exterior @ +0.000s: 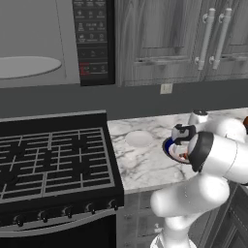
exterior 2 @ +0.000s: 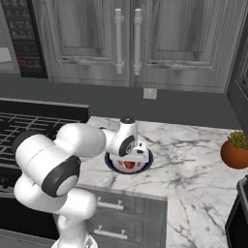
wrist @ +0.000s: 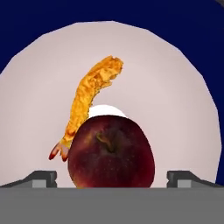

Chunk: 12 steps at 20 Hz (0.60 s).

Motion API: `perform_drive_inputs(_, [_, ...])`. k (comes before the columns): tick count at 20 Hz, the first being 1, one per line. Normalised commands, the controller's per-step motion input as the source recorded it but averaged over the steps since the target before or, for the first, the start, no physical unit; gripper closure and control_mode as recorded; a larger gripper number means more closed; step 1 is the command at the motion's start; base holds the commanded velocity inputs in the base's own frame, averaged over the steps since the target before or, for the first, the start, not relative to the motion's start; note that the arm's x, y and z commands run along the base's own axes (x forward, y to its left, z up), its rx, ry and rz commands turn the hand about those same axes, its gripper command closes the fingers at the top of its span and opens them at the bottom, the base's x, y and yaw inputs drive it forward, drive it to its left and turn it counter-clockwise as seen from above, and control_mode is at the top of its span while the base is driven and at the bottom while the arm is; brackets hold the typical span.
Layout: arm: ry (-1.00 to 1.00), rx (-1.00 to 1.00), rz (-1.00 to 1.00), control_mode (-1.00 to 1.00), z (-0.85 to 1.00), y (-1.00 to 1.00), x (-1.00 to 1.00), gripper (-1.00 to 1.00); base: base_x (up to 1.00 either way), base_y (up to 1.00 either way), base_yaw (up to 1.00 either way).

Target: Remove the apple from the bowl and place it on the small plate. Then place the bowl with only the shrimp in the microwave, close the door, and press the start button to microwave the shrimp.

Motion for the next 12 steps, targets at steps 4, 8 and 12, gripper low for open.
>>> perform_drive_inputs(4, [0.01, 0.0, 0.0, -1.0, -0.17, 0.0, 0.0, -1.0, 0.0, 0.0, 0.0])
perform_drive_inputs(8, [0.01, 0.0, 0.0, -1.0, -0.16, 0.0, 0.01, 1.0, 0.0, 0.0, 0.0])
perform_drive_inputs(12, [0.0, 0.0, 0.0, -1.0, 0.02, 0.0, 0.0, 1.0, 0.0, 0.0, 0.0])
